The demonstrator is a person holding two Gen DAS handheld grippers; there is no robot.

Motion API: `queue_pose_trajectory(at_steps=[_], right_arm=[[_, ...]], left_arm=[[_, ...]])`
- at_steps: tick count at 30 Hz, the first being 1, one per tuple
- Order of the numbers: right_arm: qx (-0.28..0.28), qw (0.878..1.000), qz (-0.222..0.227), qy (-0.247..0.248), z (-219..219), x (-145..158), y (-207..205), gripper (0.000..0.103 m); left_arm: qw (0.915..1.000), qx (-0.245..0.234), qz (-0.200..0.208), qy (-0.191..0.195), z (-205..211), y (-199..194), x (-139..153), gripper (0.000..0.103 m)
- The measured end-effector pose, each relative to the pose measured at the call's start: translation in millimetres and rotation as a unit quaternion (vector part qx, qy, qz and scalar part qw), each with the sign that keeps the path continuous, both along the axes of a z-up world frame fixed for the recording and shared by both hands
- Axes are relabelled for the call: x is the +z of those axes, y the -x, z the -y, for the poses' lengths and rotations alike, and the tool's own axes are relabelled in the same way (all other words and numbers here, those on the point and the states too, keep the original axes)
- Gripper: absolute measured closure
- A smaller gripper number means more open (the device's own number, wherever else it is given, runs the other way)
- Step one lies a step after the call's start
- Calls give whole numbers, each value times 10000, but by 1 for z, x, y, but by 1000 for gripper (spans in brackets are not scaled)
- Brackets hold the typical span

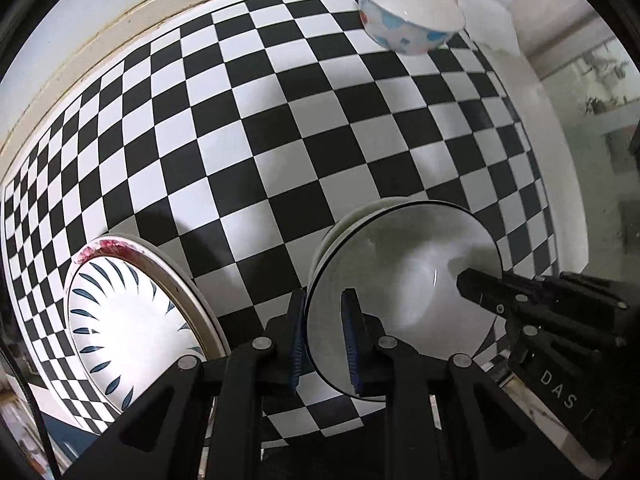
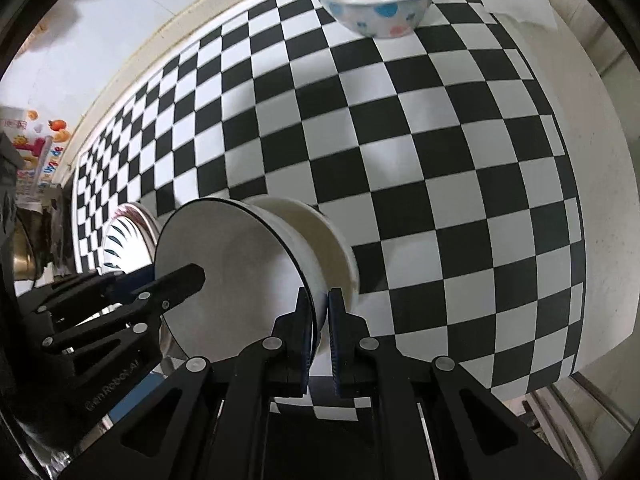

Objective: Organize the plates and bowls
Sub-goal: 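Lower the white bowl into the other white bowl and open both tools, then grasp the rim of the two stacked white bowls with both tools and lift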

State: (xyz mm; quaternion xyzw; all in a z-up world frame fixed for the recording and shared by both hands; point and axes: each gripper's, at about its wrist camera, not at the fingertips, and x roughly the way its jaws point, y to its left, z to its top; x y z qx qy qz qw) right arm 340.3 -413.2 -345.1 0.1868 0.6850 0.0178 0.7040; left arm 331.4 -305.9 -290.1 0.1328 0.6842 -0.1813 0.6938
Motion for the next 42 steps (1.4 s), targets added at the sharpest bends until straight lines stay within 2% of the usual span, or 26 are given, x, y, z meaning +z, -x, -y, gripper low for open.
queue_pose_trajectory(at_steps=[9,15,29,35,40,42], right_arm=[[-5,9999,-155,33,8,-8,-4,94],[7,9995,-296,68,5,-9,-11,92],[196,9992,-322,150,-1,-7,-12,91],[259,9992,-300,107,1,-3,-10,91],[191,9996,-150,-131,10,14,-7,92],[106,9994,-71,-310,16,23,-7,91]], left_arm=[[9998,-46,-24,-200,8,-3,-11,87],[9998,-20,-109,-186,8,-4,-14,87],[9998,148,-124,-110,0,-5,-7,87],[9997,218,-103,-30,-2,-4,8,87],[9989,363,166,228,-9,-5,47,86],[9975,488,279,434,-10,-15,66,81]])
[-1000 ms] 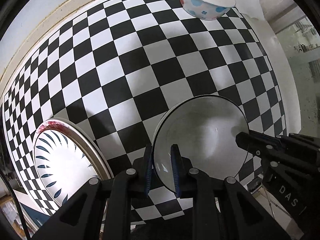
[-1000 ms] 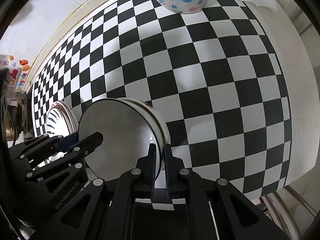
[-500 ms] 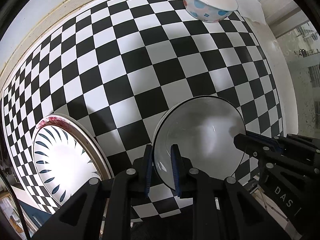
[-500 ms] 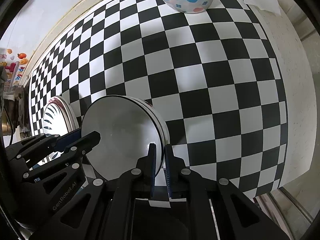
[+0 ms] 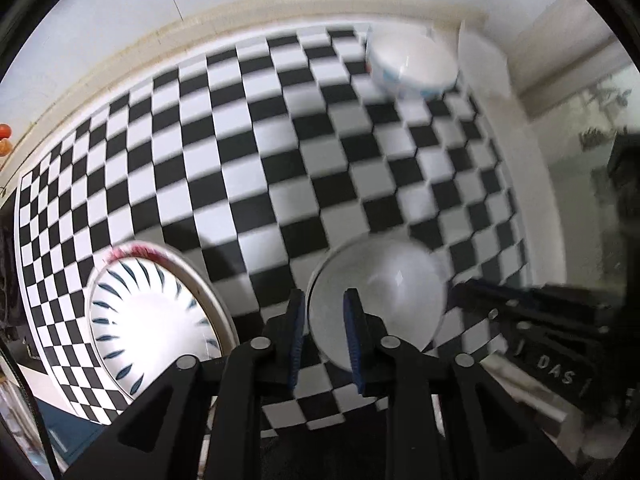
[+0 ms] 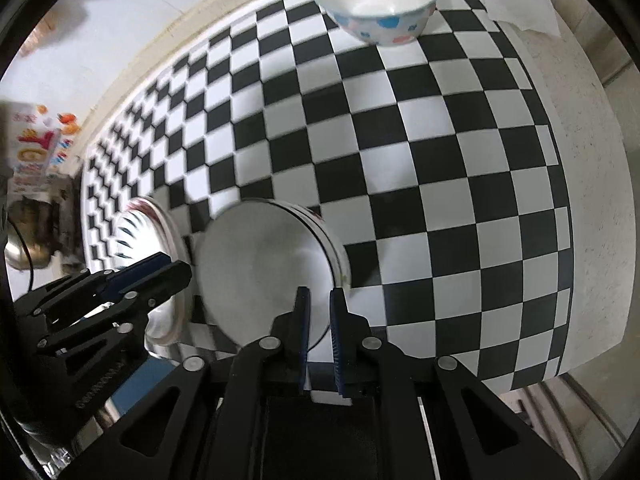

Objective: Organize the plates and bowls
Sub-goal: 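Grasp the rim of the two stacked white bowls with both tools and lift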

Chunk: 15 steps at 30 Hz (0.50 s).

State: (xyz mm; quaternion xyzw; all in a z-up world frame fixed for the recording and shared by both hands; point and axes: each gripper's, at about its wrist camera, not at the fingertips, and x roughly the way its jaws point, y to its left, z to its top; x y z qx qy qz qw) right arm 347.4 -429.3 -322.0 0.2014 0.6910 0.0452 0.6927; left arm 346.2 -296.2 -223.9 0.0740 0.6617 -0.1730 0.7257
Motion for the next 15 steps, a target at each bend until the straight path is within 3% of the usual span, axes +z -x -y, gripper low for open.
queue_pose_trajectory(at_steps=[1,3,4,5,9,15], right_arm=[[-65,9999,46,-102,5,6,-2,90],[-191,9994,131,-265,14,15,-8,79],[-274,9988,178,-370,21,19,-13,67],[-338,9982,226,-449,27,23,-19,61],[-668,9961,419,-395,65,30,-55,61],[-1287,9897,463,-414,125,12,-116,61]], left_arm=[[9999,38,24,101,2,-6,7,80],[9995,84,38,301,11,-26,18,80],[9992,83,22,390,16,-39,21,80],[9990,102,6,443,22,-52,22,80],[9980,202,-140,576,49,-110,11,80],[9955,185,-637,683,87,-177,-27,80]])
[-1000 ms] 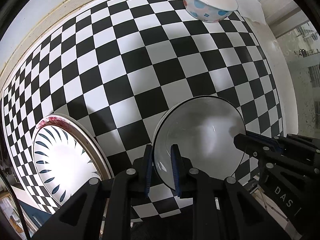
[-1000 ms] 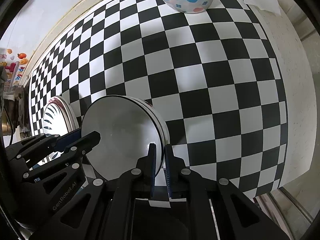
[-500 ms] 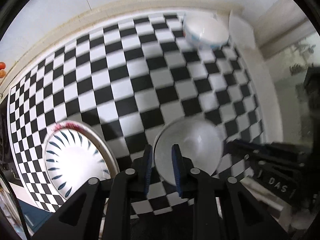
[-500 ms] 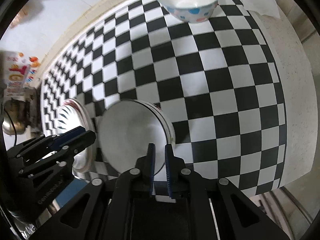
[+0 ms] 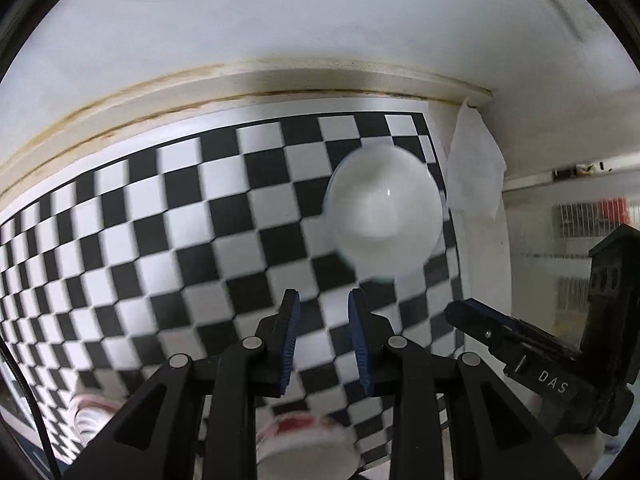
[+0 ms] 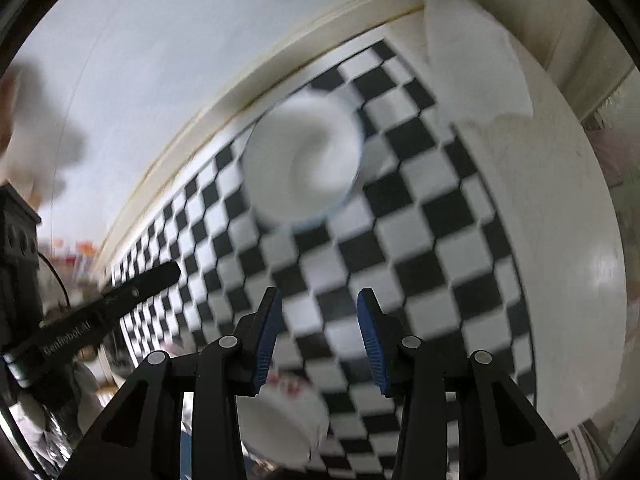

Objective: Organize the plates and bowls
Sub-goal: 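Grasp the rim of the two stacked white bowls with both tools and lift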

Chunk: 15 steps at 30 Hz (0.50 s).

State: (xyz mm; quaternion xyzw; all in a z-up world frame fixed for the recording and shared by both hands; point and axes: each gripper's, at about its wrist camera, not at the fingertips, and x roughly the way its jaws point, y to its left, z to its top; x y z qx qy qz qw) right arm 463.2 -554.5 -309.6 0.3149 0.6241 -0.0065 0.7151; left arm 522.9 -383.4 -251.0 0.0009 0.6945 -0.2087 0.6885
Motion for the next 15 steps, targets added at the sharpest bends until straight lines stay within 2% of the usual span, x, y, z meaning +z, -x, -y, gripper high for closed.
queue_pose_trajectory(at_steps=[4,12,13,14,15], right_arm=[[-180,9997,-131,-51,24,-21,-44,61],[-38,9986,-476,229,29,-64,-100,62],[3,9983,-517,279,28,-69,-105,67],[41,9980,-548,300,27,-72,-107,78],[87,9977,-593,318,25,-76,-110,82]], left_arm=[[9994,-18,-347,-33,20,-35,-31,80],[9976,-379,-460,-361,53,-61,-72,81],[9975,-407,-456,-365,55,-61,-74,83],[9974,-432,-445,-378,57,-60,-75,87],[9972,-462,-436,-392,58,-59,-76,89]])
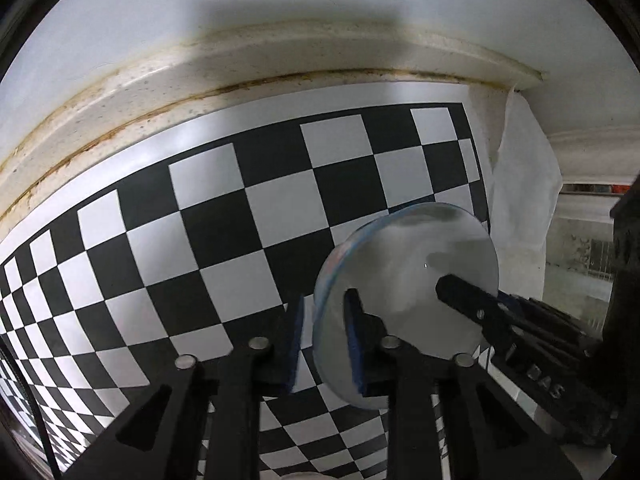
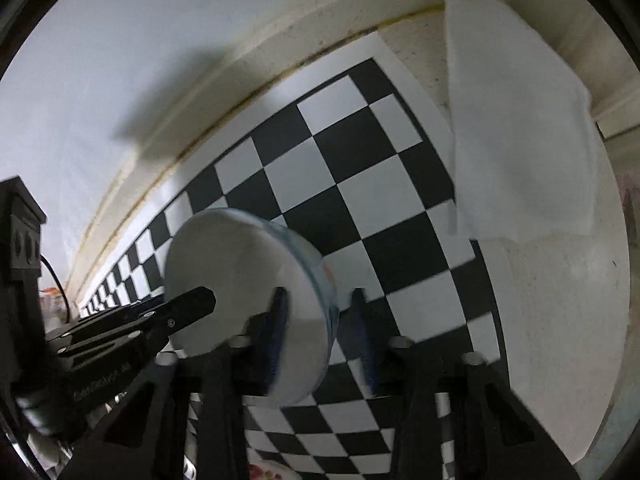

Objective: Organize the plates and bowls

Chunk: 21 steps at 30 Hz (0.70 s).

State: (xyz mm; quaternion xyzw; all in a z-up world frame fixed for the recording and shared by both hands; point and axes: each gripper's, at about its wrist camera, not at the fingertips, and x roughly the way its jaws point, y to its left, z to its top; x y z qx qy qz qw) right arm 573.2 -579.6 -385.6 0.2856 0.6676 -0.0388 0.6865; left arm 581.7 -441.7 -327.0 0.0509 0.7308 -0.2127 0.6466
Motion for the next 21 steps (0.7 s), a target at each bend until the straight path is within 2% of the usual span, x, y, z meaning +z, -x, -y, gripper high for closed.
queue_pose_trajectory(at_steps=[2,3,11,21], right_arm=[[74,9998,-26,163,-2,-4,-4,91],[80,9998,-9,185,-1,-4,-3,92],[181,9993,38,318,-10,0,-1,93],[189,9987,375,305,-20,44,19,93]], left_arm=[[9999,-57,66,-53,3,3,1,89],[9999,-97,114,-80,4,4,0,89],[9993,-155,304,-134,5,16,12,89],[9971,-181,741,50,-14,40,62,89]])
